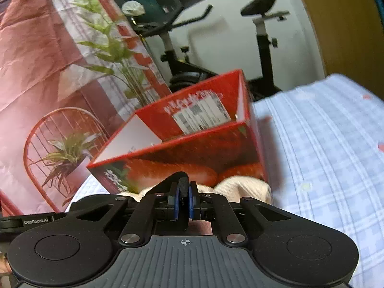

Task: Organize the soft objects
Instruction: 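Lift the black eye mask with both grippers toward the red box, then lower the eye mask into the red box with both grippers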

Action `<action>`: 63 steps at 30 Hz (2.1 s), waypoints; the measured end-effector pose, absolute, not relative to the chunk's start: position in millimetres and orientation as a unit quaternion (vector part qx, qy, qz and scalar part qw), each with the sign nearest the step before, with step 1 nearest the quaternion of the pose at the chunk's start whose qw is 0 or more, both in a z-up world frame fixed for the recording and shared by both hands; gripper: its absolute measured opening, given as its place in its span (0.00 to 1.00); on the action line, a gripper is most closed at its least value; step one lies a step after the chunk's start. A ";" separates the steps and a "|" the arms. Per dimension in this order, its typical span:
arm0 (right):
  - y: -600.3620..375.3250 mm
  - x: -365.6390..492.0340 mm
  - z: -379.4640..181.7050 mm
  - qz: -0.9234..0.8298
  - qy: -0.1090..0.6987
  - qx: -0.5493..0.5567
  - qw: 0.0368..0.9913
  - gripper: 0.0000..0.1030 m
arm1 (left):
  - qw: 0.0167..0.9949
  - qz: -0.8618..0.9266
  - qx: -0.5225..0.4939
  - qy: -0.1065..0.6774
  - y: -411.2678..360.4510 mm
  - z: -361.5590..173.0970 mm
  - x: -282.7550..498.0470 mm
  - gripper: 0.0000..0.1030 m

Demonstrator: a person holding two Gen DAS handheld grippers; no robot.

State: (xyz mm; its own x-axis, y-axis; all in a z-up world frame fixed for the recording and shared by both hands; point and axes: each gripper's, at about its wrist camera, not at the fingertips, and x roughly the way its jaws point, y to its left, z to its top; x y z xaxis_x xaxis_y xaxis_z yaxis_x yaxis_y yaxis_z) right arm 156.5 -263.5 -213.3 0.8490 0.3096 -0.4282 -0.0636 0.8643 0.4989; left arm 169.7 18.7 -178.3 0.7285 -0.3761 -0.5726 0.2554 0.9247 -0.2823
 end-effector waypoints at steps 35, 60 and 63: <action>-266.2 274.7 -114.4 0.083 0.223 0.128 0.963 0.07 | 0.950 -0.147 -0.022 0.276 -36.6 -105.6 276.9 0.10; -250.0 321.3 -190.7 0.056 0.369 0.109 0.922 0.07 | 0.904 -0.169 0.039 0.391 -52.4 -158.5 317.9 0.11; -252.2 318.5 -189.0 0.052 0.361 0.107 0.925 0.08 | 0.905 -0.175 0.043 0.386 -53.2 -153.7 315.3 0.15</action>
State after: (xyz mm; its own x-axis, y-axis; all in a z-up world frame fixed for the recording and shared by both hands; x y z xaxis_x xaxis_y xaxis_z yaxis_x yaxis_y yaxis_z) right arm 318.5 -252.2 -189.0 0.7340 0.1737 -0.6566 -0.0196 0.9718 0.2351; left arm 315.3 -53.2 -153.7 0.6410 -0.2837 -0.7131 0.3505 0.9348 -0.0568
